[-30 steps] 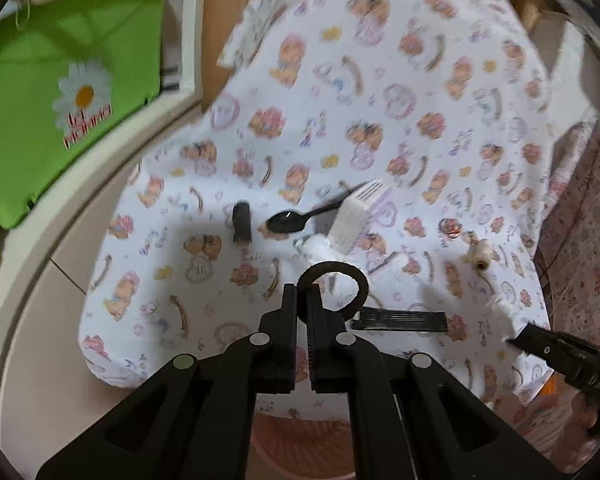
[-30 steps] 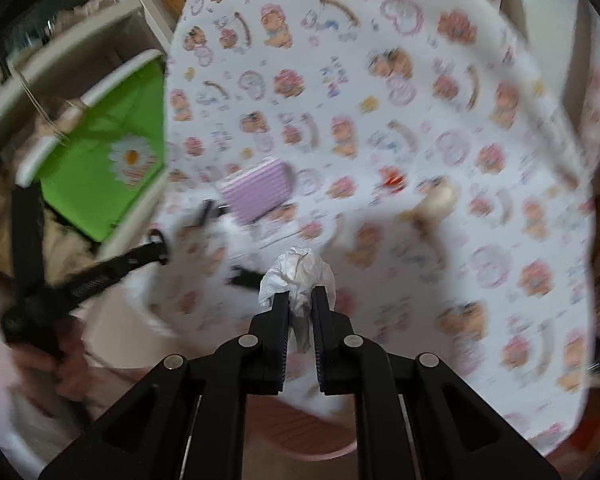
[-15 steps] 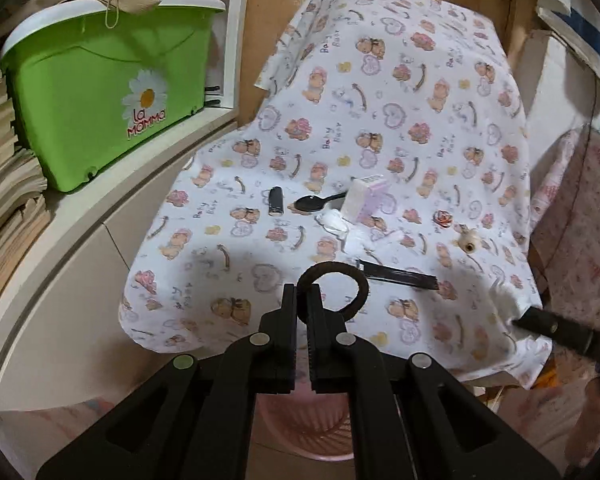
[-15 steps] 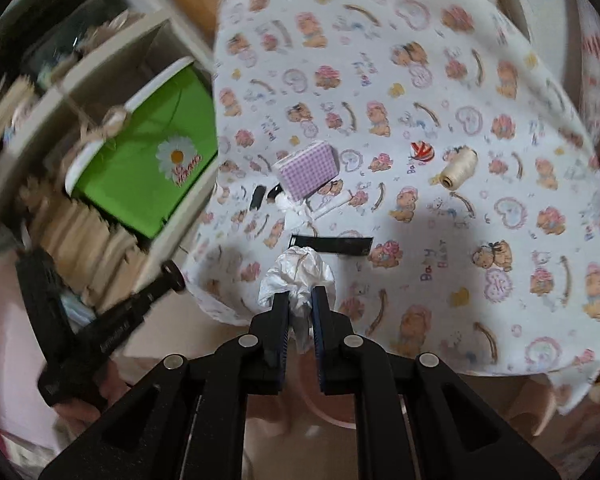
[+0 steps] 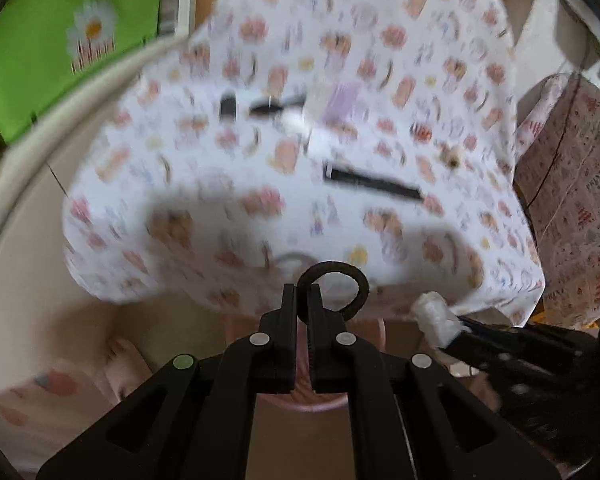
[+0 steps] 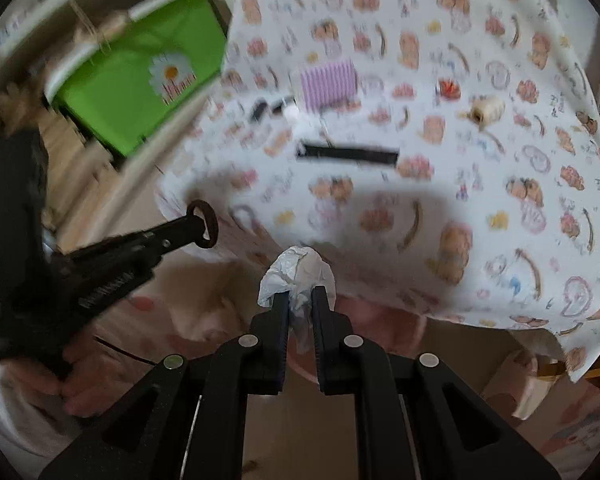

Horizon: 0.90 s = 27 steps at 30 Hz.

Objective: Collect trash
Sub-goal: 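Carry the tissue and scissors down over the pink basket with both tools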

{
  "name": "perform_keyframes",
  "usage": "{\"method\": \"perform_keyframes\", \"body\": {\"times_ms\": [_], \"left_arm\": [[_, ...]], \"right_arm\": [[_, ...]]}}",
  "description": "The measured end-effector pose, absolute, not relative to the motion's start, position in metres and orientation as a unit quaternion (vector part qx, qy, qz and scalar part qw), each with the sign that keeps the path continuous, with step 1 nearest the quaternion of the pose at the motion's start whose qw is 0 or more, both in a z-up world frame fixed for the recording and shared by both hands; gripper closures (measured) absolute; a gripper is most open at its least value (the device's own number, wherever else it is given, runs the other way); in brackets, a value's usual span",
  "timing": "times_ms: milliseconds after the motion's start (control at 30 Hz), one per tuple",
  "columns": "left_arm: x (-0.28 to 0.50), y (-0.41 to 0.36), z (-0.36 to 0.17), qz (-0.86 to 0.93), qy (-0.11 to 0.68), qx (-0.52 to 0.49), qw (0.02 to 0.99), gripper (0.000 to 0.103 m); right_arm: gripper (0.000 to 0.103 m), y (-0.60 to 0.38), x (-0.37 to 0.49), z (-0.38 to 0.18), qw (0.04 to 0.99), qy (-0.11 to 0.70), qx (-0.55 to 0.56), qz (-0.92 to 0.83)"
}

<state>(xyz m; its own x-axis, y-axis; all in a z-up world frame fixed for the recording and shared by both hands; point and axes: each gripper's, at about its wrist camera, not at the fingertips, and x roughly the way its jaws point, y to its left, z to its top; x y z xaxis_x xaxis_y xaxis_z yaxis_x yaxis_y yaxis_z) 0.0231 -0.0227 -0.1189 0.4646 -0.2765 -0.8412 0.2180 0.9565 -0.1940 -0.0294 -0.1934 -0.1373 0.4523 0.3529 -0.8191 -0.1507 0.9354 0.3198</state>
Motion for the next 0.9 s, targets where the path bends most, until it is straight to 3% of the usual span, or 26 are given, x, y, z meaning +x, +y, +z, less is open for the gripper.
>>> {"method": "perform_keyframes", "body": {"times_ms": [300, 633, 733, 833, 900], "left_arm": [[0.042, -0.032, -0.188, -0.12, 0.555, 0.008, 0.823, 0.099], [0.046, -0.035, -0.24, -0.132, 0.606, 0.025, 0.784, 0.099], [0.047, -0.037, -0.238, -0.134, 0.604, 0.02, 0.786, 0.095], [0.047, -0.037, -0.236, -0.128, 0.602, 0.027, 0.787, 0.082], [0.048, -0.035, -0.233, -0.119, 0.599, 0.031, 0.791, 0.073]], "right_arm": [[0.091, -0.174, -0.012, -0.213, 0.82, 0.558, 0.06, 0.111], [0.091, -0.176, 0.005, -0.257, 0.813, 0.574, 0.053, 0.08], [0.091, -0.176, 0.006, -0.261, 0.816, 0.571, 0.051, 0.075], [0.091, -0.179, 0.007, -0.266, 0.814, 0.574, 0.06, 0.066], [0.083, -0.183, 0.01, -0.27, 0.813, 0.576, 0.066, 0.058]]}}
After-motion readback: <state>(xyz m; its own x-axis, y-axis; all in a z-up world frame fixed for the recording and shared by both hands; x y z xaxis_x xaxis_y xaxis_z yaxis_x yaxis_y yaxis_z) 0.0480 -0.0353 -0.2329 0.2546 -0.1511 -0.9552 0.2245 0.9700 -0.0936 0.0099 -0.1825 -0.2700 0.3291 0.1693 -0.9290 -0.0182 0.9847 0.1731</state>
